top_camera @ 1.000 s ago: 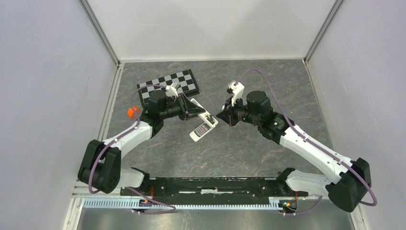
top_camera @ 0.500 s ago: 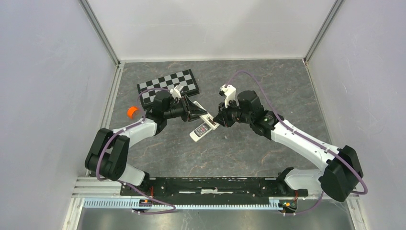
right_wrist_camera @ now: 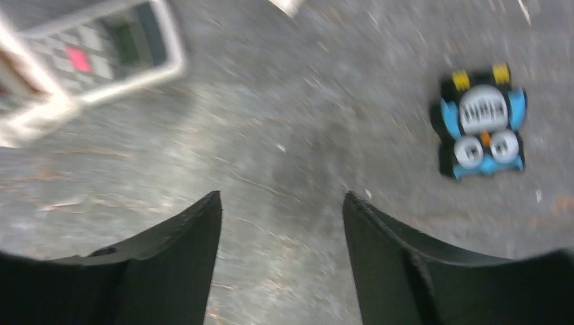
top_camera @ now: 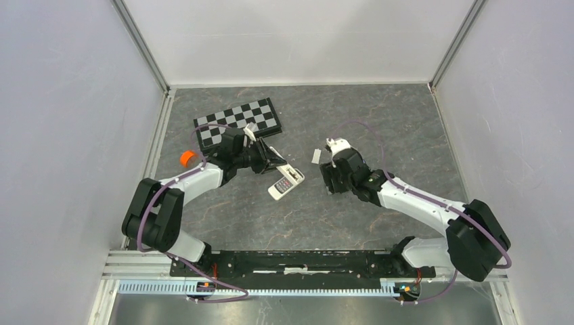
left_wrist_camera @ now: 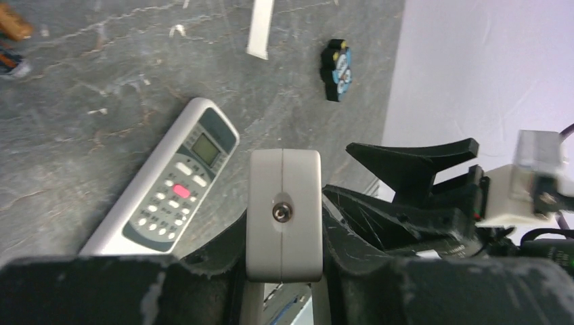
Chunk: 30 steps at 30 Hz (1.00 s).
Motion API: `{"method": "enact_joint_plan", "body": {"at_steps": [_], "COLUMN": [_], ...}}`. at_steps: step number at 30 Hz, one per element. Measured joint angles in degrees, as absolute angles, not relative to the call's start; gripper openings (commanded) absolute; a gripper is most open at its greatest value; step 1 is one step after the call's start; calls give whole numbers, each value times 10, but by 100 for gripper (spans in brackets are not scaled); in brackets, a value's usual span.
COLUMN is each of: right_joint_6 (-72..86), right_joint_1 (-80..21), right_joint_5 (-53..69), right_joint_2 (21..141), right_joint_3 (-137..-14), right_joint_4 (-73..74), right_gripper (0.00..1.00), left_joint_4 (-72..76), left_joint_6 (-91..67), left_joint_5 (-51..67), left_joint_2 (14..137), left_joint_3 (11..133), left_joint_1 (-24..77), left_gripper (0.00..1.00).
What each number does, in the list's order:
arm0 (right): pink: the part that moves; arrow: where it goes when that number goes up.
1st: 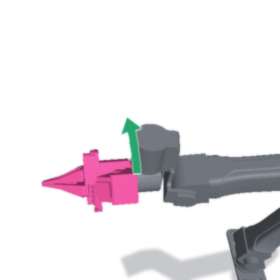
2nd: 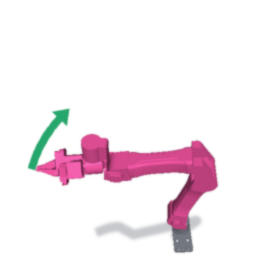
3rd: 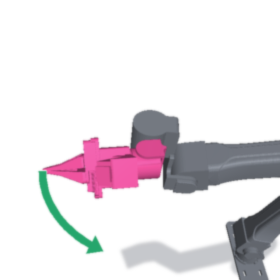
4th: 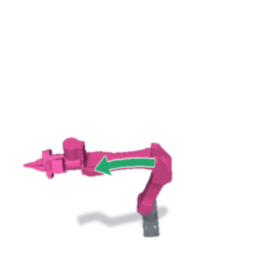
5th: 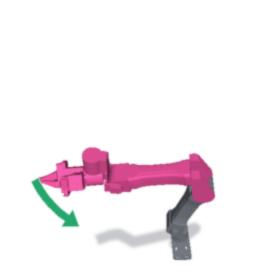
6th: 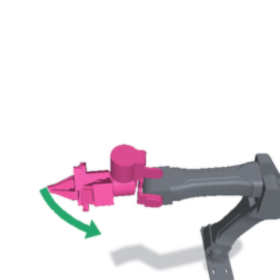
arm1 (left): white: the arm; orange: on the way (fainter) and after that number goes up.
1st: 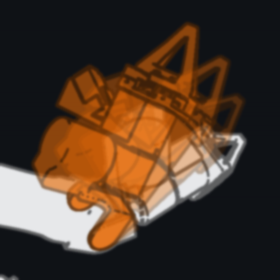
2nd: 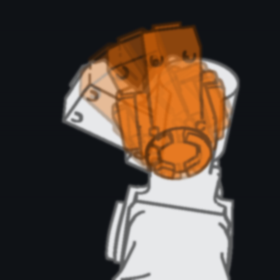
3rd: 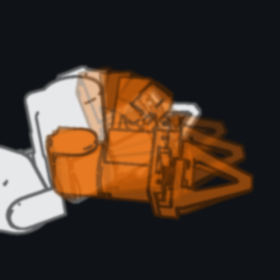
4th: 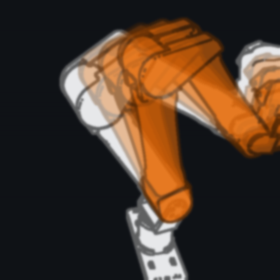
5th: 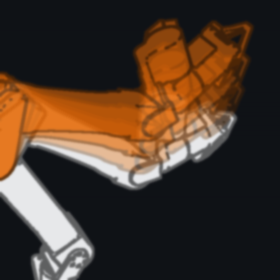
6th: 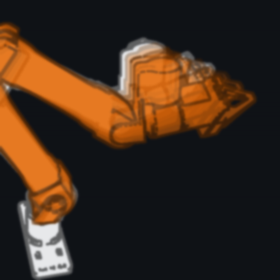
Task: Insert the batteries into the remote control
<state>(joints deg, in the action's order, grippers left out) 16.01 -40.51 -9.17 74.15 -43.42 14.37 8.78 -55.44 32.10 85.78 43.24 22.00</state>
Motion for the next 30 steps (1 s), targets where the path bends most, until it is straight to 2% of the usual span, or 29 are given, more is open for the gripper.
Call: {"method": "enact_joint_plan", "body": {"at_steps": [3,9,21,26,30], "right_joint_6": [195,243,267,254,235], "right_joint_1": [-398,-359,-293,-277,-272], "right_joint_5": [-148,-186,-167,-140,-130], "right_joint_2": [722,646,637,633,579], "right_joint_3": [-383,-320,-320,-347,-354], "right_joint_4": [177,235,241,279,295], "right_gripper": [76,75,69,70,71], "left_joint_4": [62,32,22,13,-5], "left_joint_6": [-534,-508,-495,-488,-480], "left_joint_5": [302,285,282,272,265], "left_joint_2": [855,841,814,794,772], "left_joint_3": [432,432,432,432,432], "left_joint_1": [220,220,223,226,226], "left_gripper": [2,2,2,2,2]}}
